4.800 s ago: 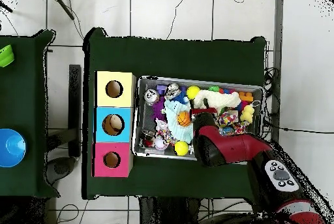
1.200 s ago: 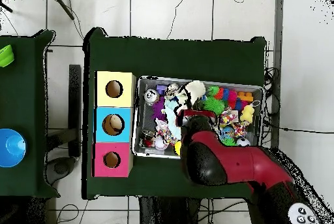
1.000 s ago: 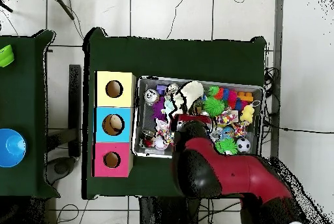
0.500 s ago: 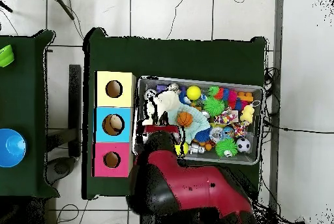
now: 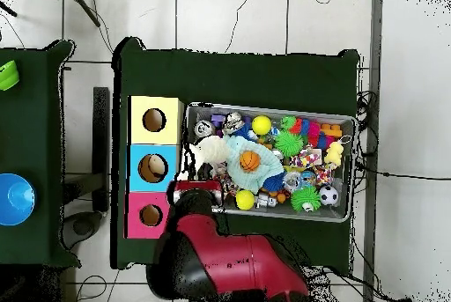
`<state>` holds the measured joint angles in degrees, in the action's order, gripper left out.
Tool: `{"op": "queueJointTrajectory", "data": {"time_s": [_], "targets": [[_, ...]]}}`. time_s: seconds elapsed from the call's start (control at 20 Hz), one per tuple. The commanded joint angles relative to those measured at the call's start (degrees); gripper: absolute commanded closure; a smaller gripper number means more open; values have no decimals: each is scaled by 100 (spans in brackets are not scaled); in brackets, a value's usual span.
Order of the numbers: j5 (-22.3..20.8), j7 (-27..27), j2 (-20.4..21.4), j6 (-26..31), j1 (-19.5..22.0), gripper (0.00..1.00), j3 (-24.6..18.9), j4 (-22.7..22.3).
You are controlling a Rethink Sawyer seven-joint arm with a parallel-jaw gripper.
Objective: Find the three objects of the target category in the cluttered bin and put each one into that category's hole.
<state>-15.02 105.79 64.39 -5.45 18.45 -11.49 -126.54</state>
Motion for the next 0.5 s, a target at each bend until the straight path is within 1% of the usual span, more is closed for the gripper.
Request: {"op": "queueJointTrajectory", "data": {"time_s": [0.05,0.1,0.25,0.4,0.5], "targets": [[57,1281,-773,-998,234,100,369,-140],[-33,1275,-865,-1127,346,100,282,-124],[-126,1152,-1080,-1321,416,100,284,-37],[-35,986,-1391,-1618,237,100,541,122],[33,940,-1582,-1783,156,100,629,212]]}}
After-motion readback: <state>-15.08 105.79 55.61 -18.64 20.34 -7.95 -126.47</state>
